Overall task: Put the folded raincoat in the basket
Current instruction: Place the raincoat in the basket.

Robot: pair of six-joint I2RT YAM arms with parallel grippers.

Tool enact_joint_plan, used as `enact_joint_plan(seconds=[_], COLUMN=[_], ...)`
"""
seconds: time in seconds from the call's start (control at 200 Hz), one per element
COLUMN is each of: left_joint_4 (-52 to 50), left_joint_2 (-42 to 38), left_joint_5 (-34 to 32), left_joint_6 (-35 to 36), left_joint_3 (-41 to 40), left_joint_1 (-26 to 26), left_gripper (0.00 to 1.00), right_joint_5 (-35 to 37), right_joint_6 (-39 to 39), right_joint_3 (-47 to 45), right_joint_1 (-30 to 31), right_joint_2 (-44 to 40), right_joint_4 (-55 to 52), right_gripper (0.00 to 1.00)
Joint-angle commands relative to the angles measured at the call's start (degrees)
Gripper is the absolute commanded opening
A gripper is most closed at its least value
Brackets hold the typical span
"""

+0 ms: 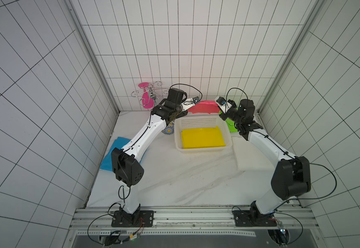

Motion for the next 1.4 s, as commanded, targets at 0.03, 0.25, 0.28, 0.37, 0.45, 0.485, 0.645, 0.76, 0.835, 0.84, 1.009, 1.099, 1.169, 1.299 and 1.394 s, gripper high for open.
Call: enact_joint_plan(seconds=[0.03, 0.25, 0.28, 0.37, 0.45, 0.485, 0.645, 0.76, 0.835, 0.84, 1.009, 1.099, 1.169, 1.299, 1.394], left_joint_4=[8.43, 14.41, 14.41, 13.64, 14.47, 14.35, 13.92, 12.21, 10.88, 10.72, 2.46, -0.48, -1.99, -2.21, -3.5], left_joint_2=[2.56, 3.36, 3.4, 3.0, 1.86, 1.38, -1.33, -4.1, -5.14, -5.24, -6.07, -7.28, -8.27, -9.21, -8.77], left_joint_5=[-5.4, -5.11, -5.41, -5.23, -4.99, -5.39, -9.21, -8.93, -8.79, -8.79, -8.58, -5.76, -3.43, 0.55, 2.38], left_joint_6=[-0.68, 1.21, 0.8, 0.53, 0.66, 0.75, 0.26, -1.67, -3.17, -3.17, -7.06, -8.89, -9.9, -9.33, -8.98], left_joint_3=[1.16, -9.6, -10.8, -14.26, -17.92, -19.05, -24.12, -27.41, -28.39, -28.4, -26.91, -27.42, -28.08, -30.34, -30.67], left_joint_1=[1.86, 1.85, 1.78, 1.32, 1.08, 0.96, -0.71, -1.59, -1.96, -1.99, -3.26, -3.83, -4.2, -4.82, -4.78], left_gripper=[0.0, 0.0, 0.0, 0.0, 0.0, 0.0, 0.0, 0.0, 0.0, 0.0, 0.0, 0.0, 0.0, 0.0, 0.0], right_joint_5=[-1.55, -14.91, -16.59, -21.22, -22.91, -23.31, -24.61, -26.88, -27.16, -27.13, -28.38, -28.44, -28.04, -26.32, -24.72], right_joint_6=[-0.78, -9.12, -10.82, -16.85, -17.07, -17.85, -20.59, -24.25, -26.46, -26.6, -35.51, -45.48, -48.15, -50.26, -51.92], right_joint_3=[1.26, -2.88, -3.68, -6.78, -8.02, -8.29, -9.87, -10.29, -10.66, -10.68, -8.59, -3.89, -2.97, -3.04, -3.7], right_joint_1=[-4.89, -9.48, -9.92, -10.58, -10.63, -10.62, -10.81, -10.91, -10.95, -10.93, -11.57, -11.69, -11.63, -11.67, -11.75], right_joint_2=[5.6, 12.12, 12.74, 14.07, 15.13, 15.6, 15.88, 14.3, 13.41, 13.34, 13.13, 13.17, 13.18, 13.09, 12.36], right_joint_4=[10.94, 18.55, 19.13, 20.99, 20.94, 20.25, 16.39, 9.77, 6.65, 6.5, -6.35, -23.62, -27.48, -29.7, -31.44], right_gripper=[0.0, 0.0, 0.0, 0.0, 0.0, 0.0, 0.03, 0.06, 0.06, 0.06, 0.05, 0.05, 0.05, 0.02, 0.02])
